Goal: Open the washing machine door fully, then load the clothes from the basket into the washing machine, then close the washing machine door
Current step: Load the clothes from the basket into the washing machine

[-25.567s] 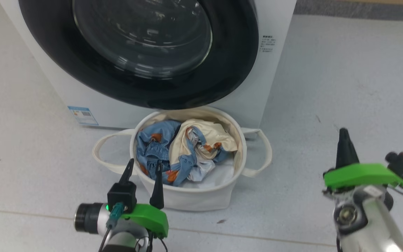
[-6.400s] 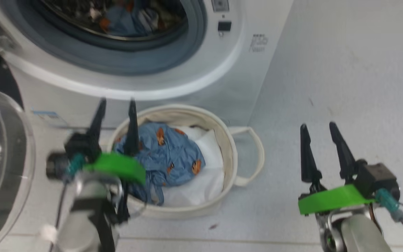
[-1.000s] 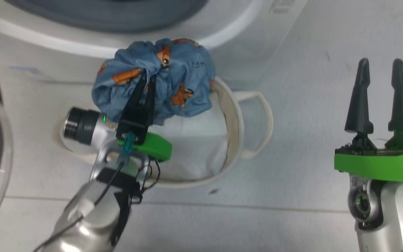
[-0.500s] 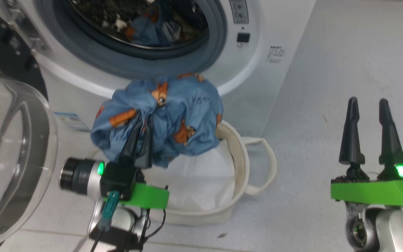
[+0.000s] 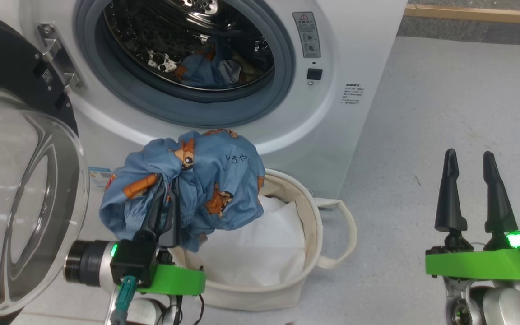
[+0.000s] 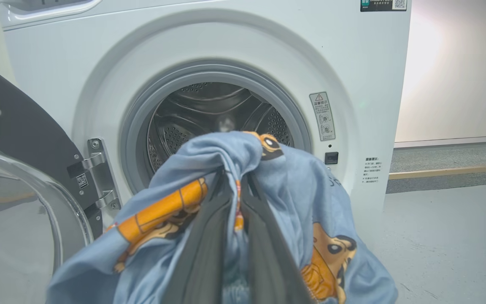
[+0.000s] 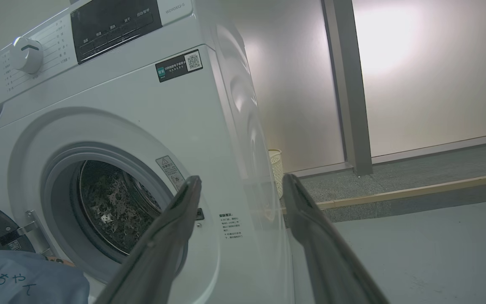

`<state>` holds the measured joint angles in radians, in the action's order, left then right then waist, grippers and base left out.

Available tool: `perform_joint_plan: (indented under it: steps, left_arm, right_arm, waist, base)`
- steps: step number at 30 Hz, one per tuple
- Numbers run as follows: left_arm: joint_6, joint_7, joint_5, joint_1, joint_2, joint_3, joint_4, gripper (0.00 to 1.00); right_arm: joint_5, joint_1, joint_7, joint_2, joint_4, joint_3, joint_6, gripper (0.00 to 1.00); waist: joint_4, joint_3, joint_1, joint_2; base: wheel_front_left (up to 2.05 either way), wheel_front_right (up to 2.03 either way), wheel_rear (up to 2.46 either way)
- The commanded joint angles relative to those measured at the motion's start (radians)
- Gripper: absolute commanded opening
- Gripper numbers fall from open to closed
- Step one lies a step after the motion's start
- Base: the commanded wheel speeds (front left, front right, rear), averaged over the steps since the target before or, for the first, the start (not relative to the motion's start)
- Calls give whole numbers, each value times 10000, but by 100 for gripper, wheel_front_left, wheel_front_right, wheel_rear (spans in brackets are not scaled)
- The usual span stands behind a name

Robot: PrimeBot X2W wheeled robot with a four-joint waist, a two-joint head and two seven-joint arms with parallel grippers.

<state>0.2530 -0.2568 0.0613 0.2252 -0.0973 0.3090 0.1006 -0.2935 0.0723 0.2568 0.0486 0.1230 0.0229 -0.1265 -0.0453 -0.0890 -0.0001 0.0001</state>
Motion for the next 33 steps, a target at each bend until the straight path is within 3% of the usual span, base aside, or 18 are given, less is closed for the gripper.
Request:
perform_joint_plan:
  steps: [1,15,24,33]
  left_arm:
    - [-73,-49,-116,309,-28,-415,-418,0]
    - [-407,-49,-466,2881,-509,-1222,470,0]
    - [-820,-49,-499,6265,-1397,-2022,1949,0]
    - [-1149,-49,-490,9132,-2112,-2364,3550,0]
  right_arm:
    - [-43,141,49,16,328,262,-42,100]
    - [-90,847,49,16,614,509,-42,100]
    - [-334,1779,49,16,876,616,-42,100]
    - [-817,2577,49,16,913,980,-42,100]
  waist:
    - [28,-41,1,-1]
    - [804,-1887,1,-1]
    - [1873,-4200,1,-1]
    - [2694,-5823,1,-1]
  base:
    - [0,0,0]
    - [0,0,0]
    - [0,0,0]
    - [0,0,0]
